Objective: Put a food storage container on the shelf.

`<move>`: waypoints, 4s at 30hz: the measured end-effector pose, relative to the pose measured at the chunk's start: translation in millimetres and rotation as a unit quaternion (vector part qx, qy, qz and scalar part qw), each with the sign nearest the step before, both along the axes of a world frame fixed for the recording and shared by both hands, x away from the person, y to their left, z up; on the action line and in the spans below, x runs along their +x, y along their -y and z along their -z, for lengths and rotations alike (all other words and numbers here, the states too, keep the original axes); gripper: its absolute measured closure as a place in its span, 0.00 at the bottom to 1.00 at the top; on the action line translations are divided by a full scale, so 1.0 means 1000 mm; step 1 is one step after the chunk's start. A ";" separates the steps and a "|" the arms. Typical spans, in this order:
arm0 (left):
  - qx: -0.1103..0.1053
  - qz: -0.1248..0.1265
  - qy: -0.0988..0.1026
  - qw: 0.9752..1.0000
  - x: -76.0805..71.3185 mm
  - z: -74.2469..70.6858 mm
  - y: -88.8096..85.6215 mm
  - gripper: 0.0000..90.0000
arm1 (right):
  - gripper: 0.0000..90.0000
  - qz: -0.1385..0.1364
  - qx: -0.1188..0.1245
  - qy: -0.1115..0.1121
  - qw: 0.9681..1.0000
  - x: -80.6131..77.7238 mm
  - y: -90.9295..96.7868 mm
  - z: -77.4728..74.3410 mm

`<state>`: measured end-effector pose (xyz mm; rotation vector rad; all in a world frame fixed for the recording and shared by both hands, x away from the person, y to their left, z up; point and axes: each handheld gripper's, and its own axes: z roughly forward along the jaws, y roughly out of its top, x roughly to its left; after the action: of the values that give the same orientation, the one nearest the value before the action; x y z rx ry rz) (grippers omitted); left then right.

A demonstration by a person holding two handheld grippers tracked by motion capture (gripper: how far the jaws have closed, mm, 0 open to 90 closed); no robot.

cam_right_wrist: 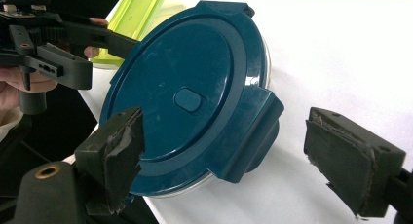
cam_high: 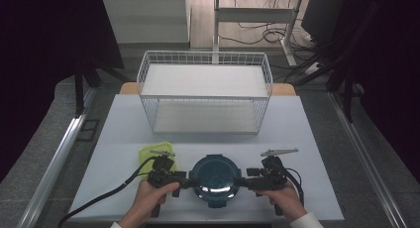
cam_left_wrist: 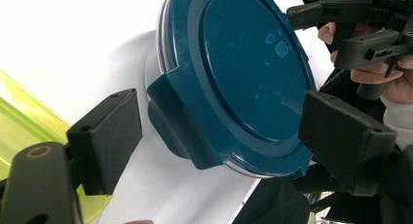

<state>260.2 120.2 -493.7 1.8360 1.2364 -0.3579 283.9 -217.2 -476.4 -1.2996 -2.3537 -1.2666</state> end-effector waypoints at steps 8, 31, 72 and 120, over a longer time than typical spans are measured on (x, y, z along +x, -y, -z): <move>0.032 0.014 0.006 0.999 0.002 -0.003 0.013 0.16 | 0.16 -0.002 0.013 -0.010 1.000 0.001 -0.003 0.002; 0.034 0.008 -0.024 0.999 0.005 0.005 0.019 0.18 | 0.22 -0.008 0.027 -0.088 0.996 0.009 -0.014 0.028; 0.044 0.004 -0.023 0.999 0.004 0.000 0.025 0.30 | 0.41 0.021 0.067 -0.143 0.987 0.006 0.003 0.027; 0.019 -0.008 0.023 1.000 -0.008 -0.027 0.021 0.46 | 0.46 0.052 0.086 -0.075 0.992 -0.002 0.004 -0.003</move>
<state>252.2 99.5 -467.1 1.8555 1.2330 -0.2822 282.1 -221.4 -473.1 -1.4235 -2.0524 -1.3175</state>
